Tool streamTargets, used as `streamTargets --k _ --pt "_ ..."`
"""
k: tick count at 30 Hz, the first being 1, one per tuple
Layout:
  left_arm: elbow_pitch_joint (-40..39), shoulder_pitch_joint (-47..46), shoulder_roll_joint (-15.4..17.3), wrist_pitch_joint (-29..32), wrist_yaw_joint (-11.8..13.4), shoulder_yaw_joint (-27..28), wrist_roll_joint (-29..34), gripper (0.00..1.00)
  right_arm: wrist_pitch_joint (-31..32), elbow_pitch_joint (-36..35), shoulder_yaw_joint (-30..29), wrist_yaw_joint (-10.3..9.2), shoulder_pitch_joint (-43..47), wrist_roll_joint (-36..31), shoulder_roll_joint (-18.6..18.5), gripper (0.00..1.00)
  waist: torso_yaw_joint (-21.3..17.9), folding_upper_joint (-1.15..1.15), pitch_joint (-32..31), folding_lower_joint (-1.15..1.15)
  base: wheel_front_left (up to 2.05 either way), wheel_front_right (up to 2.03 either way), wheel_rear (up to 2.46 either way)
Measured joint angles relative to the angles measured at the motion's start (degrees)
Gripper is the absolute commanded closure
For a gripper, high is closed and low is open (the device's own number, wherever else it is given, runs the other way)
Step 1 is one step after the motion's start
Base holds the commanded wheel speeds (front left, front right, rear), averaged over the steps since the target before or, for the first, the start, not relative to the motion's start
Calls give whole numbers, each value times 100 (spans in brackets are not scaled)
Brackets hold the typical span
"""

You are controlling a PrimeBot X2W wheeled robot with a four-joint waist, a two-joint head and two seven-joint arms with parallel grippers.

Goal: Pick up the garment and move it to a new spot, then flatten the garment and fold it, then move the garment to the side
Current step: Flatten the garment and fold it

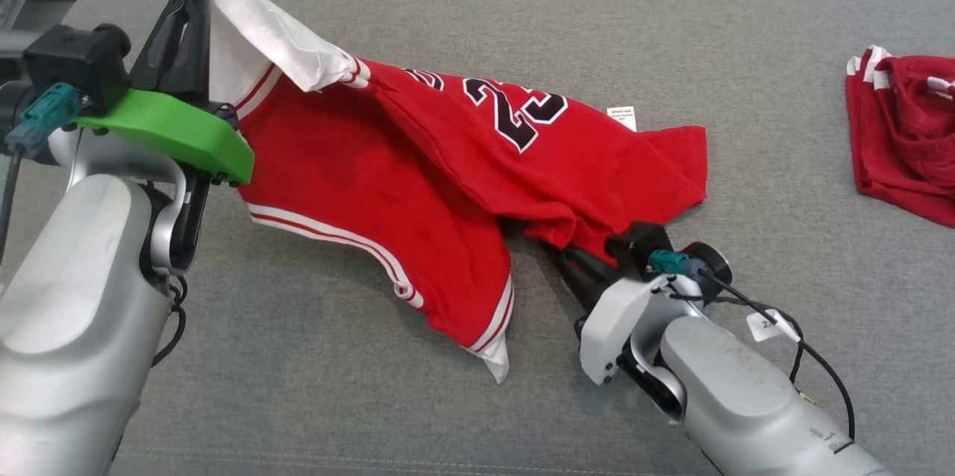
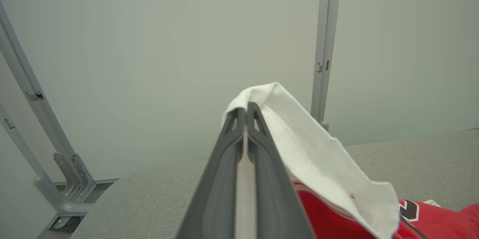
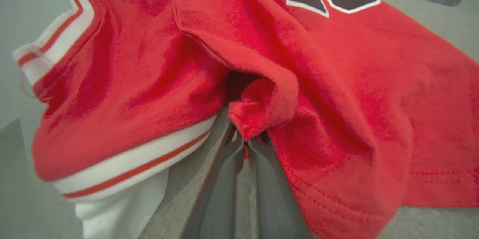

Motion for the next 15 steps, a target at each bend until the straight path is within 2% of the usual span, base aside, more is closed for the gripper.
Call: streamTargets --k 4,11,15 --pt "-21 172 24 -108 0 181 -183 100 -131 -240 -417 -202 -93 1 -78 100 -148 0 -89 0 0 0 0" --pt "-376 505 -110 -267 0 558 -651 100 -182 -911 -1262 -635 -284 34 -889 100 -492 0 -289 0 0 0 0" --pt "-762 641 -241 -325 -1 776 -960 100 -189 -1593 -1686 -757 -353 33 -1128 100 -706 0 -420 0 0 0 0"
